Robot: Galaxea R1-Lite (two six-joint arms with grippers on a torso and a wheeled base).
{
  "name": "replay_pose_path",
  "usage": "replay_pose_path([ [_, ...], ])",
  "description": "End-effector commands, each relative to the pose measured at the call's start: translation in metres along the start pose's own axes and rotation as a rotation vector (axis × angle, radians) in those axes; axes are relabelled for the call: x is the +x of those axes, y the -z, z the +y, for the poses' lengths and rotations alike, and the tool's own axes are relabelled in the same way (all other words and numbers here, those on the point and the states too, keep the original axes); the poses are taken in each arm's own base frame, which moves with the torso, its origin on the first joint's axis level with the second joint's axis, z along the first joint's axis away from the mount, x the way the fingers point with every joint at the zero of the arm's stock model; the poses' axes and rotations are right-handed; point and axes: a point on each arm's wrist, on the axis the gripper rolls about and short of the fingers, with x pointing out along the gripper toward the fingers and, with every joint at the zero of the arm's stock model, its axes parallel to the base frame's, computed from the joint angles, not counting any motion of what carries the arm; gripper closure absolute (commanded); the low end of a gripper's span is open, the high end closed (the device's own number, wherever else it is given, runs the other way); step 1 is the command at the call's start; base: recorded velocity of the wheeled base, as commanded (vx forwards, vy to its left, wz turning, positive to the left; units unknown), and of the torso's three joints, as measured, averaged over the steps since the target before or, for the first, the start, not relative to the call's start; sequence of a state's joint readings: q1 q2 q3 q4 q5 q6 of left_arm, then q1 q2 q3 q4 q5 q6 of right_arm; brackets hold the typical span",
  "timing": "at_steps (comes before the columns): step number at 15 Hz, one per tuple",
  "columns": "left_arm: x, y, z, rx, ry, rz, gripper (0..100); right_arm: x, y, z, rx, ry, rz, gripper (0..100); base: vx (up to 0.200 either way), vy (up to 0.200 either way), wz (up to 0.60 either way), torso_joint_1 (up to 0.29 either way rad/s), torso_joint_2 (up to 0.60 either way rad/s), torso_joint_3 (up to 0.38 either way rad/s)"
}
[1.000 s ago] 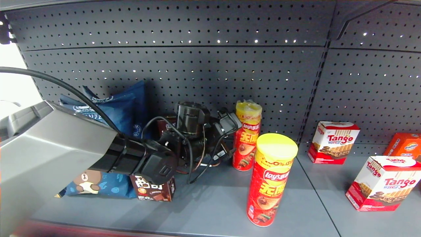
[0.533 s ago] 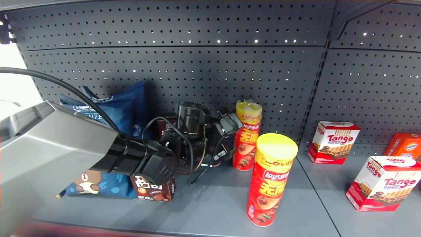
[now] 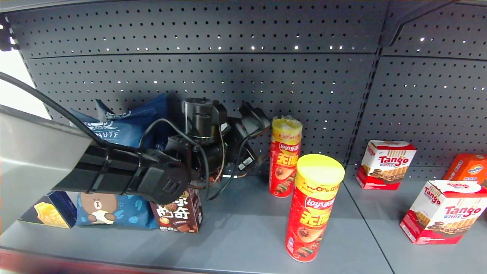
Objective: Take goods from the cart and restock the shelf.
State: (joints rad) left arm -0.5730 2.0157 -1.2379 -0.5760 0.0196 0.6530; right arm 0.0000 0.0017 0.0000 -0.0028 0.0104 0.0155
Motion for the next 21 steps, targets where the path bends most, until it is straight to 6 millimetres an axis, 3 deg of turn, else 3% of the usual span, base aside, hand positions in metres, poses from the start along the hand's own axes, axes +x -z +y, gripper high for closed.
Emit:
replay_pose_path([
  [1,-0.012,-0.01,0.011,-0.001,-0.031,-0.028,0,0.0,0.0,0.0,0.0,0.0,0.001,0,0.0,0.0,0.0,0.0,0.0,0.0],
  [7,-0.053,-0.022,0.034,-0.074,-0.111,-0.046,0,0.0,0.0,0.0,0.0,0.0,0.001,0,0.0,0.0,0.0,0.0,0.0,0.0],
  [10,-0.081,-0.035,0.054,-0.147,-0.192,-0.083,0,0.0,0.0,0.0,0.0,0.0,0.001,0,0.0,0.0,0.0,0.0,0.0,0.0],
  [11,-0.102,-0.033,0.065,-0.153,-0.228,-0.079,0,0.0,0.0,0.0,0.0,0.0,0.001,0,0.0,0.0,0.0,0.0,0.0,0.0],
  [15,-0.166,-0.014,0.074,-0.201,-0.298,-0.036,0,0.0,0.0,0.0,0.0,0.0,0.001,0,0.0,0.0,0.0,0.0,0.0,0.0],
  [18,-0.195,-0.012,0.081,-0.232,-0.371,-0.05,0,0.0,0.0,0.0,0.0,0.0,0.001,0,0.0,0.0,0.0,0.0,0.0,0.0],
  [21,-0.221,-0.004,0.07,-0.293,-0.398,-0.046,0,0.0,0.0,0.0,0.0,0.0,0.001,0,0.0,0.0,0.0,0.0,0.0,0.0],
])
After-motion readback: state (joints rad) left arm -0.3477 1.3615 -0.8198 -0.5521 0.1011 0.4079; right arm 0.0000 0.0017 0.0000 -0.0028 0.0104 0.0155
